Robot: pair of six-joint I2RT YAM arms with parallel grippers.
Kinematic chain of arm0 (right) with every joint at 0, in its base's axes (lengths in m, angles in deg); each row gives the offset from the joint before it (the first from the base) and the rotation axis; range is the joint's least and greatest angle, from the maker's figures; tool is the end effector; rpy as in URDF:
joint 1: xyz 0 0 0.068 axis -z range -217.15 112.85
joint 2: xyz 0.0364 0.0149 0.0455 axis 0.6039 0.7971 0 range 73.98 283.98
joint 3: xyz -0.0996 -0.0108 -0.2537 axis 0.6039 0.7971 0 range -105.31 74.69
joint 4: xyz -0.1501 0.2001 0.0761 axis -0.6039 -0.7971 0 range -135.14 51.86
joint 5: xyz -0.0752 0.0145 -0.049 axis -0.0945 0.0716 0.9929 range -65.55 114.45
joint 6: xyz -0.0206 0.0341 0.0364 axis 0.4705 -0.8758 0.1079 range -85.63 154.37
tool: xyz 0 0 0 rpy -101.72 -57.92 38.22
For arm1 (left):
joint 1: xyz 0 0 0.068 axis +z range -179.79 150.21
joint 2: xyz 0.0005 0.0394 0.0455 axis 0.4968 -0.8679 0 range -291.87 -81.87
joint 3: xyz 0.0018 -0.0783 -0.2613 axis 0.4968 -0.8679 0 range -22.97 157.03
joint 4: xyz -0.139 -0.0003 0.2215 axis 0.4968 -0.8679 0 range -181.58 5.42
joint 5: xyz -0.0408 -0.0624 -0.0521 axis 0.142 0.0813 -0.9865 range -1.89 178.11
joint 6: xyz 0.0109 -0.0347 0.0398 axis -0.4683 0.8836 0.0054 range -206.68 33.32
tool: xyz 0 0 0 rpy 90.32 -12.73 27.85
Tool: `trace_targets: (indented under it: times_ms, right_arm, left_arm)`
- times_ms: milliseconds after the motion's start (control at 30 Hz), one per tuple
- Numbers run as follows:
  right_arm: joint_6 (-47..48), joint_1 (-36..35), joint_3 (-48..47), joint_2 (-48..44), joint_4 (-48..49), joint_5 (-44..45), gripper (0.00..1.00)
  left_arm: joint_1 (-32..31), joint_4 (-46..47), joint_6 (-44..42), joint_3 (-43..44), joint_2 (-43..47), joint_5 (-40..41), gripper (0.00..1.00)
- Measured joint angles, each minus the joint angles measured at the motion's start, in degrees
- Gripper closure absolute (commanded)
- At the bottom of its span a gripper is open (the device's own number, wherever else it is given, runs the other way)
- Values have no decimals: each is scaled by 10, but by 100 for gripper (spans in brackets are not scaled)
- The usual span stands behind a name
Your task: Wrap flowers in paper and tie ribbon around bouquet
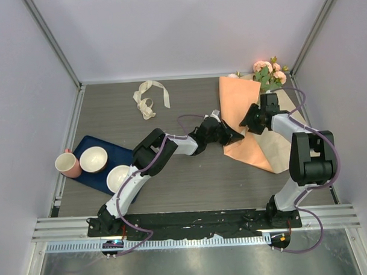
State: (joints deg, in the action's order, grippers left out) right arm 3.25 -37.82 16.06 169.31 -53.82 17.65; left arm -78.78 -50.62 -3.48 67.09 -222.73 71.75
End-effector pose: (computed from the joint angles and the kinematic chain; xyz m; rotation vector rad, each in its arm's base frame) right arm 0.3435 0.0083 0.1914 0.6115 2.4407 0.3784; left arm 0.3400 -0.4062 0.0968 -0.4427 2.2739 -1.6970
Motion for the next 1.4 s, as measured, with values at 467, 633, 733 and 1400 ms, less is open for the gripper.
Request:
trace_targets:
  times_ms: [467, 633, 733, 1400]
  right_arm:
    - [-7, 0, 33, -10, 2, 6, 99]
    - [-6, 0, 40, -12, 2, 12, 99]
    - [-6, 0, 45, -12, 4, 18, 99]
    - [8, 14, 76, -38, -7, 55, 99]
  left_arm:
    - [11, -21, -43, 10, 0, -60, 62]
    - [18, -25, -64, 10, 9, -103, 44]
    - [23, -32, -76, 10, 28, -128, 55]
    - [56, -42, -101, -7, 53, -205, 66]
